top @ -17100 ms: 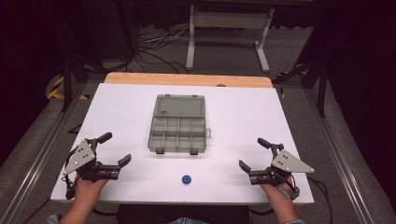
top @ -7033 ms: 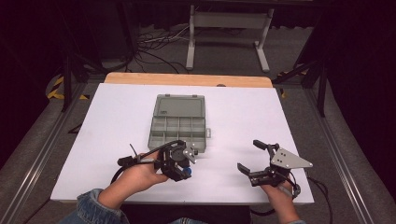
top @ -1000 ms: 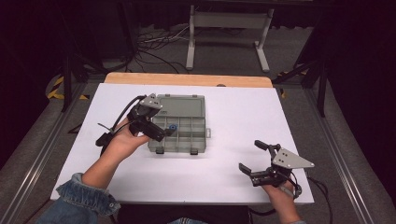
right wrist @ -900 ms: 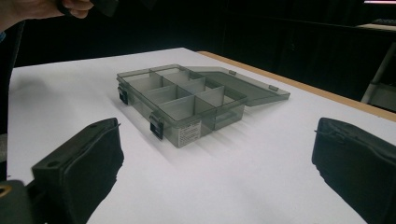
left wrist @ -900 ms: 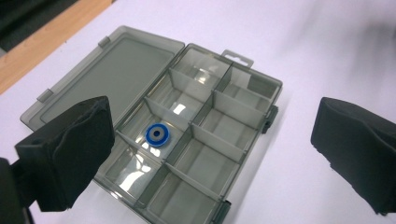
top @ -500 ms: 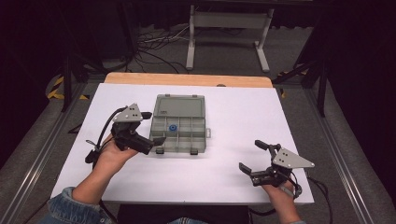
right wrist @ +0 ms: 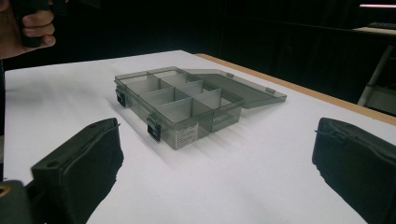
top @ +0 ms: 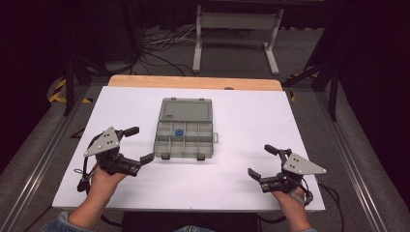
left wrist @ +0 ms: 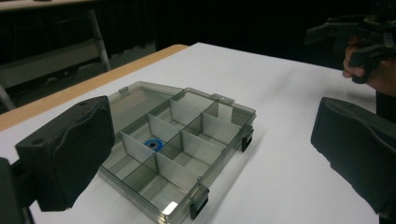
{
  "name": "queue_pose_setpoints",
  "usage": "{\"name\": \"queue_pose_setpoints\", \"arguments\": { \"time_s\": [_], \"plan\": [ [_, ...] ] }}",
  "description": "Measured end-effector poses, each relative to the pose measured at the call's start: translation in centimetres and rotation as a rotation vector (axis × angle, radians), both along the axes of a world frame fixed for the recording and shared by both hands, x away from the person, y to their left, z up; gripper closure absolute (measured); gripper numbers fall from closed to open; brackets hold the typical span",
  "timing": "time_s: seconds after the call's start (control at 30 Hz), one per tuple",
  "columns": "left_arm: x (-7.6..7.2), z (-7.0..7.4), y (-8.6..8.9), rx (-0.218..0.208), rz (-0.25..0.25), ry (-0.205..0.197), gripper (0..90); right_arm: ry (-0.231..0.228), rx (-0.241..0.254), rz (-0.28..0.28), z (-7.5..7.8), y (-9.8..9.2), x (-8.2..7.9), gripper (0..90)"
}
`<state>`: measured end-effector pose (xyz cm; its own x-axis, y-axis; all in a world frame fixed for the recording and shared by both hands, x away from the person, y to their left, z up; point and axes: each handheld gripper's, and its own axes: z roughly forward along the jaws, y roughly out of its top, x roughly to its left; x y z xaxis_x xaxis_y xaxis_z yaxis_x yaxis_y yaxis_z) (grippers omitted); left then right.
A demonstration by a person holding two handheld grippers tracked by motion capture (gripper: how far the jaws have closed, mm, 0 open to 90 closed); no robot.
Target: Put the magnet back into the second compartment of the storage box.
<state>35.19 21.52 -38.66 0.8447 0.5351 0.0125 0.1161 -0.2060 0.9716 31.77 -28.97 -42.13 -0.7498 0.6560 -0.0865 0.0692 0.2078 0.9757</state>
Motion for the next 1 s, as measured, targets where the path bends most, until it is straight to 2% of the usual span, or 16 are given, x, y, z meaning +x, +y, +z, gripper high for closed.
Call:
{"name": "queue_pose_setpoints", "arguments": {
  "time_s": [0.13,0.27,0.4,0.43,0.47,0.5,0.53,0.7,0.83,0.93,1.0],
  "plan": [
    [-0.7,-1.1,0.8,-0.053,0.010,-0.035,0.5,-0.002,-0.002,0.002,0.0,0.0,0.0,2.2],
    [-1.0,-2.6,1.4,-0.097,0.013,-0.039,0.5,-0.001,-0.002,0.001,0.0,-0.1,0.0,2.0],
    [-1.4,-3.6,2.0,-0.080,0.038,-0.048,0.5,-0.009,0.001,0.004,0.0,-0.1,-0.1,1.9],
    [-1.6,-3.8,2.1,-0.076,0.042,-0.068,0.6,-0.011,0.006,0.008,0.0,-0.1,-0.1,1.8],
    [-1.6,-3.8,2.1,-0.076,0.042,-0.068,0.6,-0.013,0.004,0.009,0.0,-0.1,-0.1,1.8],
    [-1.9,-3.9,2.3,-0.071,0.043,-0.095,0.6,-0.013,0.004,0.009,0.0,-0.1,-0.1,1.8],
    [-2.1,-4.1,2.4,-0.072,0.041,-0.104,0.7,-0.016,0.006,0.009,0.0,-0.1,-0.1,1.7],
    [-2.1,-4.7,3.0,-0.129,0.038,-0.093,0.6,-0.012,0.013,0.001,-0.1,-0.2,-0.1,1.2],
    [-2.1,-4.8,2.9,-0.123,0.031,-0.084,0.5,-0.015,0.013,0.001,-0.2,-0.2,0.0,1.1],
    [-1.9,-4.8,3.0,-0.151,0.028,-0.065,0.4,-0.014,0.014,0.000,-0.2,-0.2,0.0,1.0],
    [-1.9,-4.7,3.1,-0.143,0.025,-0.059,0.4,-0.012,0.014,0.001,-0.2,-0.2,0.0,1.0]
  ]
}}
